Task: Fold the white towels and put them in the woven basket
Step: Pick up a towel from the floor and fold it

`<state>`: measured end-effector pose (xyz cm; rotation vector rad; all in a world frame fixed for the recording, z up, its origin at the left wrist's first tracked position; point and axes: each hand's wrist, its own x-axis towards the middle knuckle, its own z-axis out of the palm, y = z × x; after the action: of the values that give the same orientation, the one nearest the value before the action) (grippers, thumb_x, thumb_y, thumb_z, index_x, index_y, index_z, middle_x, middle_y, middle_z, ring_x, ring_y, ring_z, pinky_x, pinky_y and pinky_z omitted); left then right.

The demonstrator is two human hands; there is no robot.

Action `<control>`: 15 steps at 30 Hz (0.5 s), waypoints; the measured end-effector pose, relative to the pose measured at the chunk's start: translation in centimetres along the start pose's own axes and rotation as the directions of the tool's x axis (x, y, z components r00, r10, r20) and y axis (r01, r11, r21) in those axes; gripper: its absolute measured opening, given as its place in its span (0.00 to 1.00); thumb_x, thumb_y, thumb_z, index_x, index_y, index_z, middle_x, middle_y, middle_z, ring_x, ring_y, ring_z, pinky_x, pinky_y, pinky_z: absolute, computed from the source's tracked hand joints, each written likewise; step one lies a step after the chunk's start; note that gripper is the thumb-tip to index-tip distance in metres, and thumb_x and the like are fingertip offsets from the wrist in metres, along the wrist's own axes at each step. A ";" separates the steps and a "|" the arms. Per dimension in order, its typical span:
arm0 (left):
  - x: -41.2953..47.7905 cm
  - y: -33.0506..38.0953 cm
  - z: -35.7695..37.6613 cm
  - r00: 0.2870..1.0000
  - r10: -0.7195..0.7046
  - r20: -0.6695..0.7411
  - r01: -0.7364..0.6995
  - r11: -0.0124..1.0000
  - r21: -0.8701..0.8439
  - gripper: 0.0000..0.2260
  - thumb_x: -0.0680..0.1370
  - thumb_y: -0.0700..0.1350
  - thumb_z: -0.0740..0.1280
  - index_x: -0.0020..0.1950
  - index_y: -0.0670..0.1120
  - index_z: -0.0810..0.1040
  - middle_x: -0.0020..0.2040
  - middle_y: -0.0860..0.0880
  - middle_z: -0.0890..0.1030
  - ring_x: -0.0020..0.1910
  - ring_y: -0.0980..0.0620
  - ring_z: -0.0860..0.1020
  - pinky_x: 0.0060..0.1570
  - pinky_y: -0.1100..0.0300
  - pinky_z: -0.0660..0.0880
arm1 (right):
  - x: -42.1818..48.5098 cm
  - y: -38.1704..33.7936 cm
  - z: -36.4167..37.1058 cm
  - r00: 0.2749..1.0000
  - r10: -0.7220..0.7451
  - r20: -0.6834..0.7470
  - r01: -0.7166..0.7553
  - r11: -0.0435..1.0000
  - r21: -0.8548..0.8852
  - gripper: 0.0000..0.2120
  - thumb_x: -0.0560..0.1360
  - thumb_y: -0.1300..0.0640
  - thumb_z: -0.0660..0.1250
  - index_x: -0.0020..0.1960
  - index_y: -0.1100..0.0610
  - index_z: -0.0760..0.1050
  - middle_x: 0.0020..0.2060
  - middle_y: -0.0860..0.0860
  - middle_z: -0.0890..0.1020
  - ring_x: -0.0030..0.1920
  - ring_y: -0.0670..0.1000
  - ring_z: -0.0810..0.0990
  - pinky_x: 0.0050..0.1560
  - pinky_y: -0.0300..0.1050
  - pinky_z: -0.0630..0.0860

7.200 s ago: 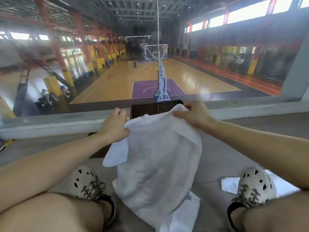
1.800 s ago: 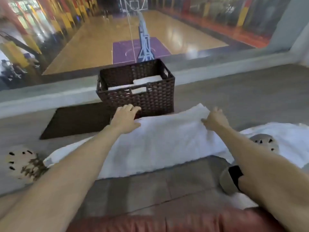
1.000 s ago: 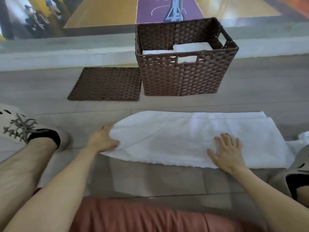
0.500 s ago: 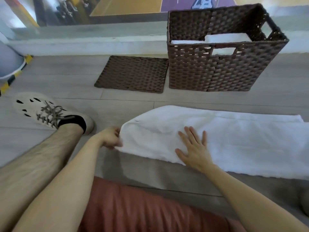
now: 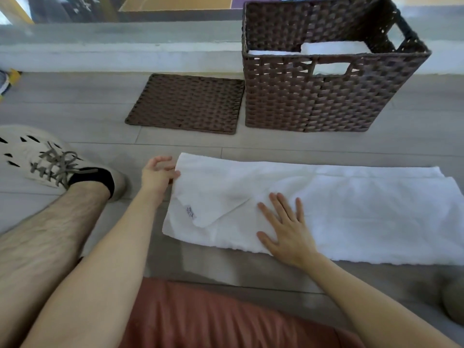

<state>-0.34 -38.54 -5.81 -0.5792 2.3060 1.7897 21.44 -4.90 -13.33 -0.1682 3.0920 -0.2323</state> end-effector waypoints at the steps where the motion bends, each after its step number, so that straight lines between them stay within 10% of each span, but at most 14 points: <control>1: 0.0 -0.1 -0.1 0.993 0.091 -0.077 -0.073 0.975 0.210 0.20 0.73 0.25 0.68 0.59 0.45 0.80 0.51 0.43 0.87 0.45 0.44 0.83 0.42 0.56 0.84 | 0.0 0.0 -0.1 1.000 0.001 0.005 -0.001 1.000 0.001 0.37 0.83 0.30 0.51 0.87 0.44 0.49 0.87 0.52 0.44 0.86 0.54 0.39 0.82 0.71 0.44; 3: -0.2 -0.7 -0.7 0.964 0.248 -0.097 -0.162 0.836 0.524 0.18 0.71 0.31 0.66 0.55 0.49 0.81 0.52 0.47 0.85 0.50 0.45 0.82 0.52 0.50 0.83 | -0.1 0.0 -0.2 1.000 0.003 0.030 -0.003 1.000 -0.003 0.37 0.83 0.30 0.50 0.87 0.44 0.48 0.87 0.52 0.43 0.86 0.54 0.38 0.82 0.71 0.43; 5: -0.9 -0.2 -0.8 0.947 0.262 0.188 -0.322 0.740 0.590 0.18 0.68 0.34 0.69 0.52 0.54 0.81 0.54 0.49 0.81 0.55 0.44 0.79 0.53 0.54 0.79 | 0.3 -0.1 -0.2 0.999 0.022 0.024 -0.023 1.000 0.021 0.36 0.83 0.31 0.51 0.87 0.44 0.52 0.87 0.52 0.48 0.87 0.53 0.41 0.82 0.70 0.44; 7: -2.2 0.9 -0.3 0.851 0.009 0.526 -0.446 0.542 0.712 0.28 0.69 0.32 0.73 0.60 0.60 0.79 0.61 0.51 0.73 0.64 0.47 0.71 0.58 0.56 0.75 | 1.0 0.1 -0.8 0.994 0.067 -0.086 -0.055 0.989 0.138 0.30 0.83 0.36 0.55 0.81 0.48 0.67 0.83 0.52 0.65 0.85 0.55 0.58 0.82 0.67 0.52; 10: -3.4 0.5 0.1 0.785 -0.242 0.570 -0.509 0.271 0.817 0.44 0.66 0.36 0.79 0.74 0.67 0.68 0.67 0.55 0.62 0.66 0.53 0.58 0.68 0.51 0.69 | 2.8 2.3 -1.9 0.943 0.180 -0.280 -0.109 0.962 0.251 0.22 0.82 0.51 0.58 0.71 0.57 0.76 0.69 0.52 0.79 0.73 0.58 0.75 0.75 0.59 0.66; 14: -3.2 -2.4 -0.1 0.859 0.125 0.497 -0.463 0.605 0.648 0.10 0.76 0.51 0.80 0.50 0.51 0.81 0.54 0.54 0.75 0.54 0.51 0.74 0.51 0.54 0.74 | 5.5 6.9 -2.9 0.932 0.310 -0.189 -0.271 0.940 0.208 0.26 0.82 0.58 0.63 0.80 0.58 0.67 0.77 0.56 0.73 0.81 0.59 0.64 0.82 0.66 0.56; 15: -2.8 -2.6 0.0 0.890 0.168 0.424 -0.420 0.665 0.617 0.15 0.80 0.53 0.76 0.41 0.47 0.75 0.43 0.52 0.75 0.44 0.50 0.73 0.43 0.54 0.69 | 6.1 8.0 -2.9 0.929 0.340 -0.148 -0.309 0.931 0.196 0.27 0.82 0.57 0.65 0.80 0.58 0.67 0.75 0.57 0.74 0.80 0.60 0.65 0.81 0.68 0.55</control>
<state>3.24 -38.48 -7.11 0.2386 2.6447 0.8319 14.43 2.71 -11.81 0.3926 3.1860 -0.5192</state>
